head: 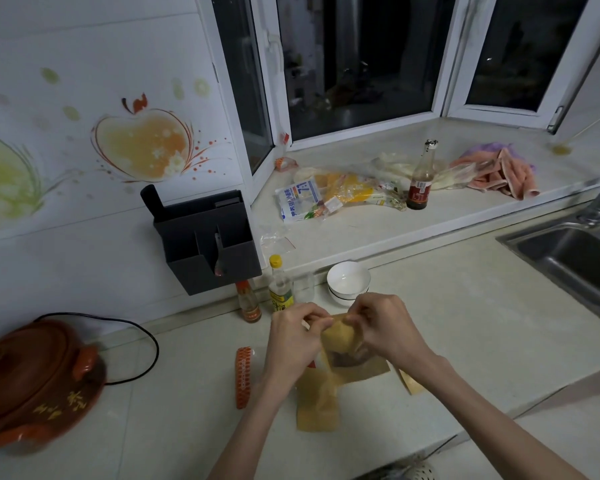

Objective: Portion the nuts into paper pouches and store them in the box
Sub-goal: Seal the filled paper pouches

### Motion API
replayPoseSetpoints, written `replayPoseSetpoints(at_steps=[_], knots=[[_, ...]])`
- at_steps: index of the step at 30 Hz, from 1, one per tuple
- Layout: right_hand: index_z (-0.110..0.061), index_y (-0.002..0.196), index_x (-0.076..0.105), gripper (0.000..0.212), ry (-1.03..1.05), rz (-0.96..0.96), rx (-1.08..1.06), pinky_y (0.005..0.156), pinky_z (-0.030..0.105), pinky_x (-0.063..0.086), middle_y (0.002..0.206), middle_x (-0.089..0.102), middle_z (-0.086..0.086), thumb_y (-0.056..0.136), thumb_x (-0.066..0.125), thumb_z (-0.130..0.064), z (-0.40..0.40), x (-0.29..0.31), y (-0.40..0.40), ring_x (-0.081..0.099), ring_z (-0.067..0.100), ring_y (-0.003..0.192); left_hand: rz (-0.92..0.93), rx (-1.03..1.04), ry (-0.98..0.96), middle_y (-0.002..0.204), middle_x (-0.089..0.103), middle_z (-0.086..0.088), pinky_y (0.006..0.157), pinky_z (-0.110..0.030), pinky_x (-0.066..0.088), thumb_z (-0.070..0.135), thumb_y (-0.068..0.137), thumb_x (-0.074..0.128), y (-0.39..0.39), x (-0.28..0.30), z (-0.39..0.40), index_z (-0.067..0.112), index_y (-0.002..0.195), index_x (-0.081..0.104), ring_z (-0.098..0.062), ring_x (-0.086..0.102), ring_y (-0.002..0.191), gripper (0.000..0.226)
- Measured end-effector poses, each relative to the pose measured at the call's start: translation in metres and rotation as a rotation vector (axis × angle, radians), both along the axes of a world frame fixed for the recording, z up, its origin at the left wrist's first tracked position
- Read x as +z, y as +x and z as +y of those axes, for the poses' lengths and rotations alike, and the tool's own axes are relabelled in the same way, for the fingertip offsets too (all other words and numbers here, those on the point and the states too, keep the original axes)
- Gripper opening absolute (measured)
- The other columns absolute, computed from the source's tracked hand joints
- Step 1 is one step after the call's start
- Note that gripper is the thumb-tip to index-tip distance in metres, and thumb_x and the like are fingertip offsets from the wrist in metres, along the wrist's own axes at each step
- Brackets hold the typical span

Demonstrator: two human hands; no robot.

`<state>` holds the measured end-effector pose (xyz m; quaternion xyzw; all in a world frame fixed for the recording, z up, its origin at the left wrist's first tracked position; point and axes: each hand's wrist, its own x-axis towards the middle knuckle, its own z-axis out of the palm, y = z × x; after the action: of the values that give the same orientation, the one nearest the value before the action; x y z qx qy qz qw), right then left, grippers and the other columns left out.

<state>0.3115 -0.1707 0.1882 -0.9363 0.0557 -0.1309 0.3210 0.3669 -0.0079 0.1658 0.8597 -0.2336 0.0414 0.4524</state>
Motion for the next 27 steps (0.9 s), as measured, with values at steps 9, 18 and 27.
replayPoseSetpoints(at_steps=[9, 18, 27], knots=[[-0.017, 0.073, 0.07, 0.01, 0.608, -0.037, -0.101, 0.066, 0.013, 0.048, 0.072, 0.068, -0.005, 0.081, 0.072, -0.01, -0.01, 0.001, 0.003, 0.061, 0.003, 0.071, 0.448, -0.154, -0.172, 0.09, 0.072, 0.014, 0.074, -0.022, 0.056, 0.056, 0.075, 0.07, -0.009, -0.028, -0.006, 0.032, 0.094, 0.065, -0.002, 0.067, 0.086, 0.031], [-0.022, 0.115, 0.055, 0.035, 0.852, 0.476, -0.027, 0.082, 0.033, 0.054, 0.105, 0.069, 0.012, 0.085, 0.07, -0.016, -0.009, -0.078, -0.027, 0.066, 0.02, 0.091, 0.617, 0.096, -0.236, 0.074, 0.067, 0.013, 0.054, -0.004, 0.042, 0.019, 0.084, 0.074, -0.029, -0.069, -0.024, 0.022, 0.083, 0.064, 0.013, 0.061, 0.06, 0.01], [-0.01, 0.123, 0.047, 0.041, 0.691, 0.77, -0.288, 0.067, 0.024, 0.047, 0.094, 0.065, 0.005, 0.085, 0.062, -0.015, -0.014, -0.188, -0.054, 0.058, 0.014, 0.079, 0.931, 0.089, 0.047, 0.094, 0.061, 0.004, 0.059, -0.006, 0.043, 0.011, 0.09, 0.065, -0.054, -0.141, -0.043, 0.004, 0.126, 0.05, 0.011, 0.061, 0.065, 0.039]])
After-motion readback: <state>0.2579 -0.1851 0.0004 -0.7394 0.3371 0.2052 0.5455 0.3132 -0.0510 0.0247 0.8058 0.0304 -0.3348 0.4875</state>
